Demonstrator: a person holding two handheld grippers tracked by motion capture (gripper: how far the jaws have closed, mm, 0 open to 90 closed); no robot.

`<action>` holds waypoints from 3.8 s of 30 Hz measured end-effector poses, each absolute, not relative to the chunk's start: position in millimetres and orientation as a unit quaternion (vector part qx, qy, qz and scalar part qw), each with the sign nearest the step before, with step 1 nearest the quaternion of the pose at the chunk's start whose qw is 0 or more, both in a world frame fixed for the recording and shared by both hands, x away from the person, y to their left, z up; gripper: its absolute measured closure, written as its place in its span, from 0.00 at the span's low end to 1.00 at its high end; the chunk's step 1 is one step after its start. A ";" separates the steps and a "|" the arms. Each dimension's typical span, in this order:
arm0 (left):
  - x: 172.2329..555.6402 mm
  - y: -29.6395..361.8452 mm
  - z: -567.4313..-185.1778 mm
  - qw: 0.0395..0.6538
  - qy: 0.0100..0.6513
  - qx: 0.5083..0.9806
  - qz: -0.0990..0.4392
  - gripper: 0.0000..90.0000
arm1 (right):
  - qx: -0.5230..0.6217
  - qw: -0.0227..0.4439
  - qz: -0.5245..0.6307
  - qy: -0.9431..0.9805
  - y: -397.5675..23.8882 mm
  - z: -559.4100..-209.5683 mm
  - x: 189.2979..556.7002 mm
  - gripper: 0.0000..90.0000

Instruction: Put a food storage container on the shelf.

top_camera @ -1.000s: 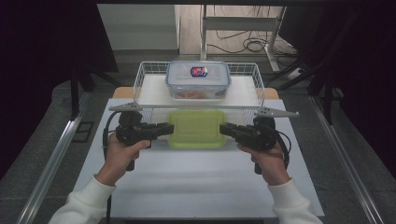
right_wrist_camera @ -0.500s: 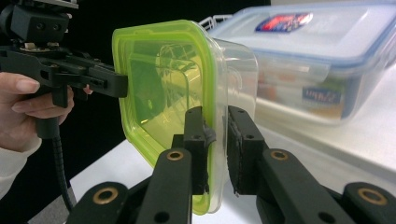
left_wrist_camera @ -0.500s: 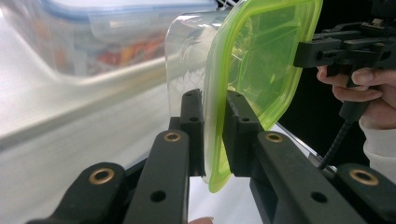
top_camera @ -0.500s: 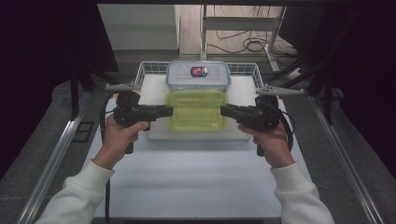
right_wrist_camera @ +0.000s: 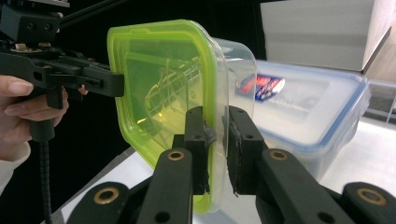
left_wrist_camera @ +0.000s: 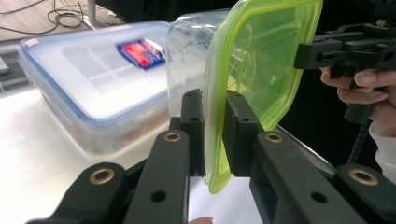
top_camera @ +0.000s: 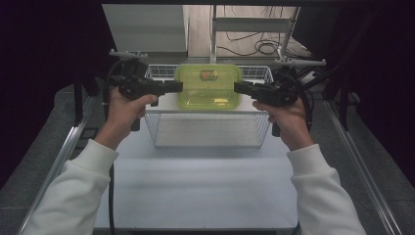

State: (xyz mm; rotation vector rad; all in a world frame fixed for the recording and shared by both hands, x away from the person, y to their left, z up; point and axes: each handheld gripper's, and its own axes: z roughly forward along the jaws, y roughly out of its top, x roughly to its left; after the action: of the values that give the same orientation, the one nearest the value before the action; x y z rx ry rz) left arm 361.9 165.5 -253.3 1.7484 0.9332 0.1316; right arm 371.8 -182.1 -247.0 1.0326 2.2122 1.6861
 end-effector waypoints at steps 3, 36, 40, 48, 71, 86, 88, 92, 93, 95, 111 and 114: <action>374.8 166.7 -247.6 0.545 0.398 0.736 0.051 0.89 | 0.351 0.089 0.564 0.742 -179.8 -240.2 381.5 0.88; 449.7 162.1 -264.0 0.544 0.472 0.694 0.012 0.79 | 0.423 0.049 0.545 0.722 -171.3 -251.7 465.0 0.82; 452.9 161.2 -267.1 0.550 0.479 0.684 0.019 0.78 | 0.431 0.041 0.550 0.714 -171.7 -256.0 470.4 0.79; 452.5 161.4 -272.5 0.545 0.488 0.682 0.013 0.71 | 0.447 0.054 0.550 0.703 -169.8 -263.4 481.2 0.71; 426.8 174.1 -271.4 0.561 0.468 0.681 0.056 0.43 | 0.424 0.077 0.568 0.701 -197.6 -259.2 448.1 0.58; 403.3 152.3 -295.8 0.547 0.433 0.715 0.033 1.00 | 0.422 0.069 0.557 0.712 -211.4 -275.5 430.5 0.57; 407.1 144.8 -296.3 0.545 0.433 0.717 0.031 1.00 | 0.421 0.068 0.556 0.713 -212.7 -275.5 430.2 0.57; 414.3 139.0 -296.4 0.548 0.435 0.714 0.024 1.00 | 0.423 0.067 0.556 0.712 -215.6 -276.7 429.9 0.57; 415.5 138.9 -296.5 0.547 0.435 0.715 0.027 1.00 | 0.422 0.067 0.556 0.713 -216.4 -277.0 429.7 0.57; 417.8 139.1 -296.8 0.545 0.440 0.713 0.026 1.00 | 0.421 0.068 0.554 0.715 -218.0 -277.3 429.1 0.56; 410.2 148.6 -296.8 0.544 0.443 0.712 0.025 0.99 | 0.414 0.064 0.551 0.722 -215.8 -281.5 426.4 0.53; 399.4 155.3 -297.3 0.550 0.444 0.707 0.022 0.99 | 0.410 0.062 0.553 0.722 -215.3 -283.9 423.6 0.52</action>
State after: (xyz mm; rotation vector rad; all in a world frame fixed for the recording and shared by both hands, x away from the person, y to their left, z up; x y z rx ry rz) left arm 399.4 155.3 -297.3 1.6738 1.0507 0.0529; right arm 423.6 -215.3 -283.9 1.2395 2.1832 1.6728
